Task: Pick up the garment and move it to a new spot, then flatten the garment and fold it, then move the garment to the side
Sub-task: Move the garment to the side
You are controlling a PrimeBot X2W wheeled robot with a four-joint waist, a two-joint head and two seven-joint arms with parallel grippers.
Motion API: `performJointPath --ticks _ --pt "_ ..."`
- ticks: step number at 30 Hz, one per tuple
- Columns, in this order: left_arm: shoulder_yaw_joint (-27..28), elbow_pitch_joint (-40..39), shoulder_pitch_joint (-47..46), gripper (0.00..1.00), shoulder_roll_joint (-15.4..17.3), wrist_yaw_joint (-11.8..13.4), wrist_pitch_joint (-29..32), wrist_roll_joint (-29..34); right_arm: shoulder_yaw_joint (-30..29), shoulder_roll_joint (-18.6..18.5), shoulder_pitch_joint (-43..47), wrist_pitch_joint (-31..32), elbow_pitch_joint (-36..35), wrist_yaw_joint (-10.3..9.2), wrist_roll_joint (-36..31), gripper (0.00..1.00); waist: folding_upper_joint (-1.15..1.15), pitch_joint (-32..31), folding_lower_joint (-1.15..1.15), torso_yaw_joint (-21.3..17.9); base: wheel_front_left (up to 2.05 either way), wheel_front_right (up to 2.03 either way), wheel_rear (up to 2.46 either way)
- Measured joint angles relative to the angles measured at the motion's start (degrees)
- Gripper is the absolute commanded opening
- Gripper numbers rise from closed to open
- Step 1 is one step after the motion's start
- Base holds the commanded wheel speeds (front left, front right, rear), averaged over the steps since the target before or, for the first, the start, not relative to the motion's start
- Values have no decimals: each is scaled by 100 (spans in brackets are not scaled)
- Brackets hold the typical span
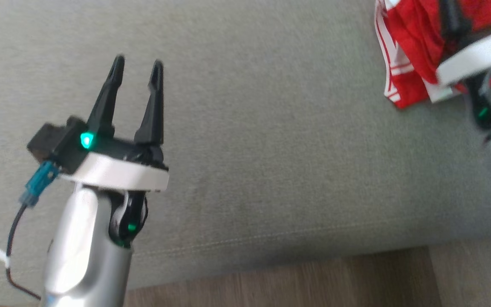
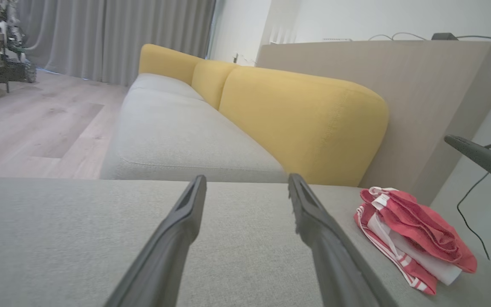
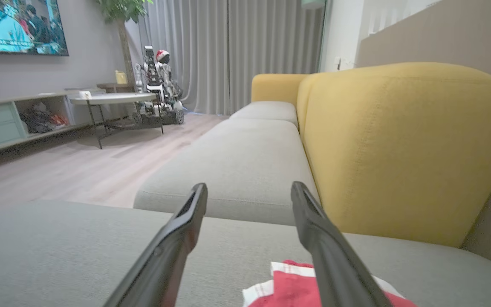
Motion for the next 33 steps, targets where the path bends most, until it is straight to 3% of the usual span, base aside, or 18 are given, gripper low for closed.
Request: performJointPath --ticks 6,12,18,21,33 --pt "44 -69 477 100 1 153 0 -201 -844 956 1328 -11 -881 0 -987 100 0 -431 0 255 0 0 0" --pt "-7 -68 904 100 1 199 0 -219 -1292 1602 2430 -11 -1392 0 -1571 100 0 -782 0 418 0 0 0" --pt "-59 -131 1372 100 7 256 0 9 -1484 1775 3217 -10 -1663 0 -2173 100 0 -1084 0 498 0 0 0" --pt "-63 -224 1535 100 7 411 0 -9 -1437 1868 3432 -10 -1822 0 -2327 100 0 -1191 0 518 0 0 0" --pt "-70 -556 1736 100 9 608 0 131 -1369 1898 3986 -10 -1971 0 -2373 100 0 -1332 0 639 0 0 0"
